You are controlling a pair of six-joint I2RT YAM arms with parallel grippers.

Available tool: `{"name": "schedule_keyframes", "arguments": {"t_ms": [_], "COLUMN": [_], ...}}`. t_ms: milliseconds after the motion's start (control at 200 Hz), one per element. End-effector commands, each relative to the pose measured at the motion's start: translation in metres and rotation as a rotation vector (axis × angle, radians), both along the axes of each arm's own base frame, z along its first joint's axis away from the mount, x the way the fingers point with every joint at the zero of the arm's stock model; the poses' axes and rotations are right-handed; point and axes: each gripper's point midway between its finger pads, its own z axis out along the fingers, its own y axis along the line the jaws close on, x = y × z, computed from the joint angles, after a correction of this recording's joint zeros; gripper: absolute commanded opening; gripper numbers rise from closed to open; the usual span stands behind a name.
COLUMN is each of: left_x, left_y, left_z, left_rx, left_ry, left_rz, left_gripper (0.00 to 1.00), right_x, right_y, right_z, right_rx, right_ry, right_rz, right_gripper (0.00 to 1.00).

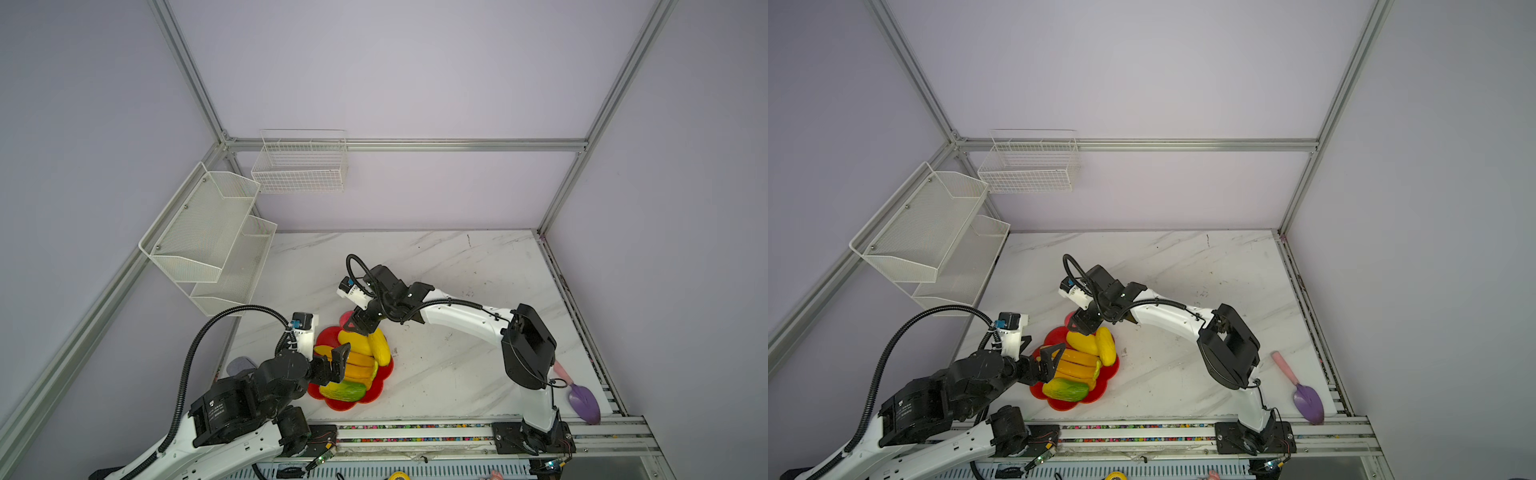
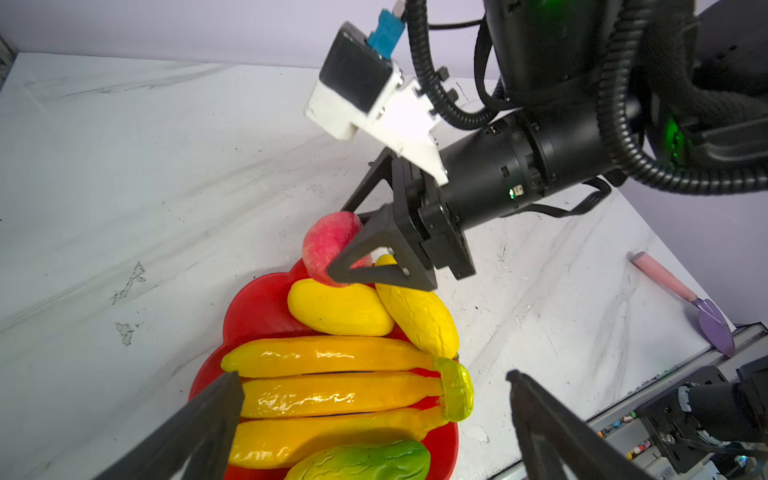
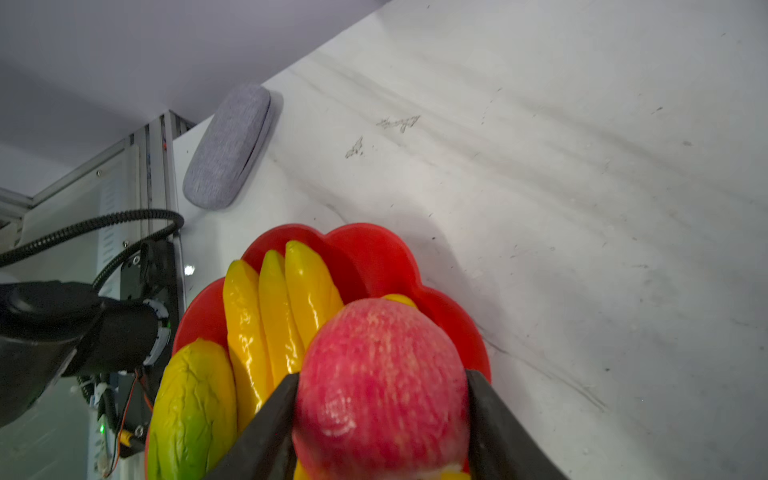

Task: Place and organize the fake fruits in the fruit bowl
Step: 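Carry the red apple onto the fruit in the bowl and release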

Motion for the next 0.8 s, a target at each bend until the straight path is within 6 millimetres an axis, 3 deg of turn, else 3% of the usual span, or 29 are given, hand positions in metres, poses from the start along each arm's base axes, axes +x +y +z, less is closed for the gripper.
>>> {"name": "schedule_keyframes", "arguments": {"t_ms": [0,300,795], "left_x": [-0.001,-0.002,-0.006], "left_y": [0.009,0.011,0.010], "left_z": [0.022,0.020,0.027], "left_rx": [-0.049,-0.073,-0.110], "left_ry": [-0.037,-0.034,-0.045], "left_rz": [0.032,0.036,0.017], "left_gripper": [1.00,1.00,1.00], "right_x": [-0.019,-0.054,-0.074], "right_y": [-0.011,-0.022,-0.023], "right_z": [-0.010,-0.023,-0.044], "right_rx": [-0.098,-0.187,-0.256], "right_ry": [-0.021,0.012,0.031], "right_rz": [0.067,0.165,0.217], "right_gripper": [0.58,0.58,0.63]}}
